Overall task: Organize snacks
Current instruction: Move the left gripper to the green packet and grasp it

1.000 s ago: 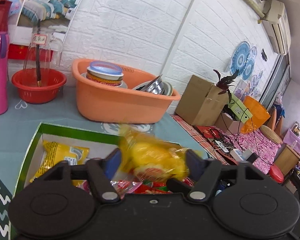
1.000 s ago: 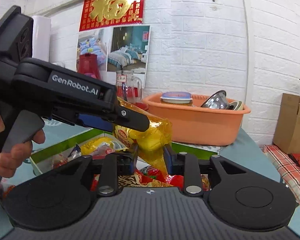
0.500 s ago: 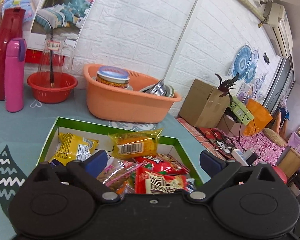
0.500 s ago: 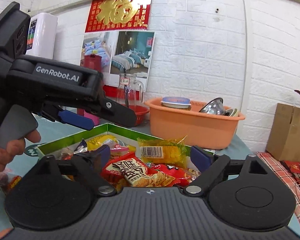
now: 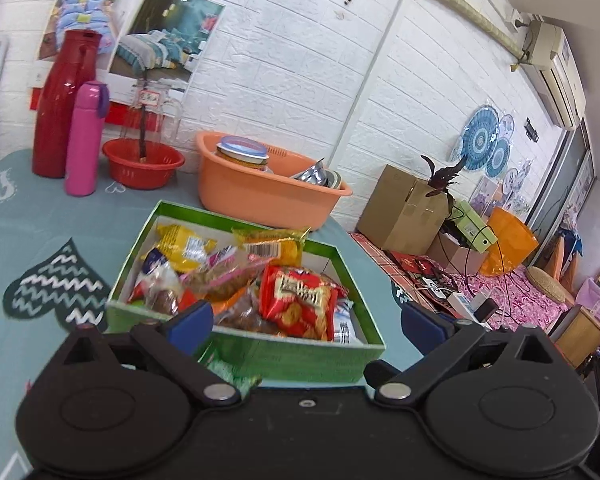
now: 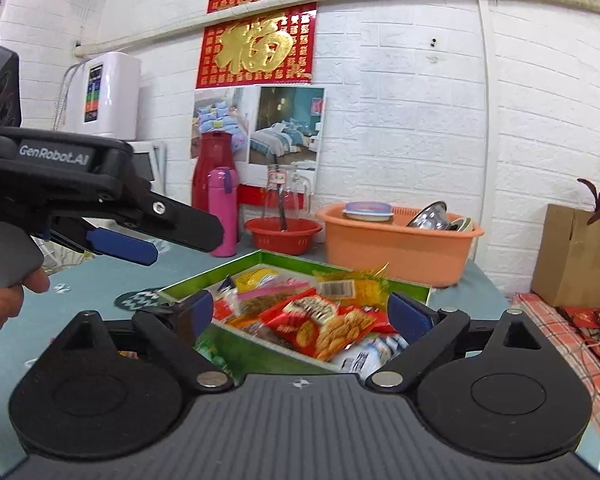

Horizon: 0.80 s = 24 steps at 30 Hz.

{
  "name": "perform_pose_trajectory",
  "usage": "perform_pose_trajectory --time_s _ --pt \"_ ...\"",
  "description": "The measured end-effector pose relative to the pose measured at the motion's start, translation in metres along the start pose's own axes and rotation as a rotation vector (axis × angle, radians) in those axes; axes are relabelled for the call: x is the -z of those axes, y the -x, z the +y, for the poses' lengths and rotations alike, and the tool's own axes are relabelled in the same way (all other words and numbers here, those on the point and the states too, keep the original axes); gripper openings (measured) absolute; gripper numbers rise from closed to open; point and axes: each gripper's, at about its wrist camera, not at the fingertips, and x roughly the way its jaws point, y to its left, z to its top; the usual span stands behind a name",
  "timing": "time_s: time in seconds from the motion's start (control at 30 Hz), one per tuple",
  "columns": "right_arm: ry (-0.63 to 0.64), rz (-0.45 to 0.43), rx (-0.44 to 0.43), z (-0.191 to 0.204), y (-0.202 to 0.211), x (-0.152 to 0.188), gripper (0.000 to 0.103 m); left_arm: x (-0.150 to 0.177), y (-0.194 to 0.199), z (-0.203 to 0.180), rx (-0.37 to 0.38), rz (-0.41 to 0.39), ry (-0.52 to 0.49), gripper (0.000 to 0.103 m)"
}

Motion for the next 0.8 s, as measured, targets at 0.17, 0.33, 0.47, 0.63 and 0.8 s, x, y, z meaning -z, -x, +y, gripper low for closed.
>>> perform_pose_trajectory --time_s 0.17,0.33,0.47,0.63,0.8 --pt "-0.023 0.083 -0.052 0.014 0.001 0.022 0.103 0.029 0.021 0.012 -0.025 0.009 0.054 0.103" --pt "-0.029 0.169 -0.122 0.026 -0.021 0.034 0.103 0.061 0.039 0.030 -0.054 0.019 0.117 0.103" --pt "0.004 0.210 -0.166 0.034 -0.050 0.034 0.103 0.078 0.055 0.051 -0.077 0.025 0.191 0.103" --pt "0.052 0.265 -0.151 0.043 -0.097 0.033 0.103 0.091 0.069 0.066 -0.112 0.024 0.231 0.103" --pt "0.042 0.337 -0.197 0.042 -0.107 0.042 0.046 0.095 0.069 0.071 -0.092 0.038 0.252 0.103"
